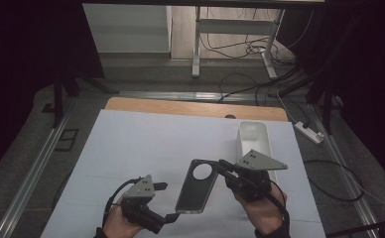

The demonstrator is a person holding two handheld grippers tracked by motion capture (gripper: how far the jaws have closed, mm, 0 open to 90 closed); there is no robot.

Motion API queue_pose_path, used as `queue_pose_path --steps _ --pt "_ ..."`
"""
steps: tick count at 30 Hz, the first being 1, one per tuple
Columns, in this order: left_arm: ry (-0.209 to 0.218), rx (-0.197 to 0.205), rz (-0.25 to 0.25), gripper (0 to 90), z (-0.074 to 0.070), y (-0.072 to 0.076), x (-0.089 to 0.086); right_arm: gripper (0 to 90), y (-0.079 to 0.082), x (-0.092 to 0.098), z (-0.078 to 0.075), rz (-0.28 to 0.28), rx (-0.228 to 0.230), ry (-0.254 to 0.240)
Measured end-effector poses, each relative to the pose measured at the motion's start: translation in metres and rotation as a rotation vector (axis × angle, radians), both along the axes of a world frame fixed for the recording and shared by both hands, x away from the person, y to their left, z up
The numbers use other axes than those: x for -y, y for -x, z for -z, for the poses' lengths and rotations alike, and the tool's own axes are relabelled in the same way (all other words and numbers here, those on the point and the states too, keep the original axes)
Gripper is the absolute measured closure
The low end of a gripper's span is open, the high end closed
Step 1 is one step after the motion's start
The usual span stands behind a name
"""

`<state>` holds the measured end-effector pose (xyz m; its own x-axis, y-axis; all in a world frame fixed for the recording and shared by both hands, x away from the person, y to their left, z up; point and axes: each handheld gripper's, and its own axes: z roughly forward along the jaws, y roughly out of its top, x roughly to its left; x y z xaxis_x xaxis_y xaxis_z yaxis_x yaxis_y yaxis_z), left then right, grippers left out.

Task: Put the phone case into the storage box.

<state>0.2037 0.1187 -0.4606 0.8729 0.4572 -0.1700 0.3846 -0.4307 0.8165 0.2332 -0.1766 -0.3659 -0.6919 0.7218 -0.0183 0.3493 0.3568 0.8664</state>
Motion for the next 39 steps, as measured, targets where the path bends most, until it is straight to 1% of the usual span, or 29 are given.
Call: queue_pose_path --steps 2,5,6,8,10,14,16,18,21,25,26,27,28,29,30,31,32,38,39 --pt "-0.011 0.012 -0.015 2.9 0.001 0.000 -0.003 79.3 -0.002 0.002 -0.001 0.008 0.000 0.000" --pt "-0.019 0.020 -0.037 1.0 0.004 0.002 -0.010 79.4 -0.005 0.005 -0.002 0.017 0.005 -0.001" --pt "-0.019 0.020 -0.037 0.7 0.004 0.002 -0.010 79.4 -0.006 0.006 -0.003 0.022 0.005 0.001" --pt "-0.031 0.023 -0.059 0.3 0.008 0.004 -0.018 79.4 -0.008 0.007 -0.005 0.025 0.011 -0.001" --pt "-0.039 0.022 -0.063 0.2 0.010 0.005 -0.020 79.4 -0.009 0.008 -0.006 0.029 0.012 -0.003" --pt "-0.057 0.025 -0.099 0.0 0.015 0.010 -0.032 79.4 -0.014 0.012 -0.011 0.038 0.028 -0.001" --pt "-0.054 0.026 -0.107 0.0 0.015 0.011 -0.034 79.4 -0.017 0.013 -0.013 0.044 0.034 0.004" --pt "-0.044 0.030 -0.122 0.0 0.017 0.014 -0.039 79.4 -0.019 0.014 -0.014 0.047 0.038 0.006" --pt "-0.054 0.043 -0.142 0.0 0.020 0.019 -0.048 79.4 -0.024 0.017 -0.017 0.057 0.045 0.007" --pt "-0.053 0.048 -0.176 0.0 0.023 0.025 -0.059 79.4 -0.029 0.020 -0.019 0.067 0.052 0.009" --pt "-0.053 0.048 -0.176 0.0 0.023 0.025 -0.059 79.4 -0.030 0.021 -0.021 0.073 0.054 0.012" --pt "-0.052 0.051 -0.192 0.0 0.024 0.029 -0.066 79.4 -0.031 0.022 -0.022 0.073 0.056 0.009" --pt "-0.052 0.051 -0.192 0.0 0.024 0.029 -0.066 79.4 -0.033 0.023 -0.023 0.078 0.055 0.006" --pt "-0.054 0.054 -0.214 0.0 0.025 0.032 -0.071 79.4 -0.034 0.024 -0.024 0.081 0.056 0.003" --pt "-0.052 0.056 -0.224 0.0 0.025 0.034 -0.074 79.4 -0.035 0.026 -0.025 0.089 0.058 0.006" --pt "-0.052 0.056 -0.224 0.0 0.025 0.034 -0.074 79.4 -0.035 0.026 -0.025 0.089 0.058 0.006" --pt "-0.050 0.059 -0.238 0.0 0.025 0.037 -0.078 79.4 -0.037 0.027 -0.026 0.091 0.061 0.003" --pt "-0.049 0.041 -0.296 0.0 0.030 0.047 -0.094 79.4 -0.047 0.035 -0.031 0.120 0.082 0.017" --pt "-0.051 0.043 -0.304 0.0 0.030 0.048 -0.097 79.4 -0.050 0.036 -0.032 0.126 0.089 0.020"
